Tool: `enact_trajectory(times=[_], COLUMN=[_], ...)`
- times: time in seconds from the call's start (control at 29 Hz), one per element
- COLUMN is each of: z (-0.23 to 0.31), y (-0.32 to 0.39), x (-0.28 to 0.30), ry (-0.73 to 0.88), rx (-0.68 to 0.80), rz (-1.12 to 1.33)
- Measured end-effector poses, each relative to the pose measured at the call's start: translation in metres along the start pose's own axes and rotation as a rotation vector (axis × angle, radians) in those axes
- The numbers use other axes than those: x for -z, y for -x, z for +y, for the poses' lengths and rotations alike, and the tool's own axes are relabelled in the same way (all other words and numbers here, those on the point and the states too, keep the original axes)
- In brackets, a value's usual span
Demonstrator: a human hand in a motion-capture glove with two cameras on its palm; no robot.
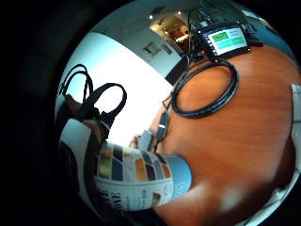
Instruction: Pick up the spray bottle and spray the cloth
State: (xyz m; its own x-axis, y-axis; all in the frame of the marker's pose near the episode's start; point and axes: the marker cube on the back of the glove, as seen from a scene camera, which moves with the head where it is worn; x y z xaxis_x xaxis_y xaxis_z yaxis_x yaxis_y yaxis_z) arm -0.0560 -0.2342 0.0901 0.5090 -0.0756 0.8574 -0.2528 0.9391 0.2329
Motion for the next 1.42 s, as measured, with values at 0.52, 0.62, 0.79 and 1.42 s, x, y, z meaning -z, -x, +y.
enact_trajectory(times=[0.52, 0.62, 0.79, 1.42], z=[-0.004, 0.001, 0.019, 0.066], y=[0.019, 0.015, 0.003, -0.023], x=[0.010, 0.007, -0.001, 0.004], ry=[-0.040, -0.030, 0.019, 0.166], rx=[0.033, 0.013, -0.050, -0.146], rz=[0.013, 0.011, 0.000, 0.043])
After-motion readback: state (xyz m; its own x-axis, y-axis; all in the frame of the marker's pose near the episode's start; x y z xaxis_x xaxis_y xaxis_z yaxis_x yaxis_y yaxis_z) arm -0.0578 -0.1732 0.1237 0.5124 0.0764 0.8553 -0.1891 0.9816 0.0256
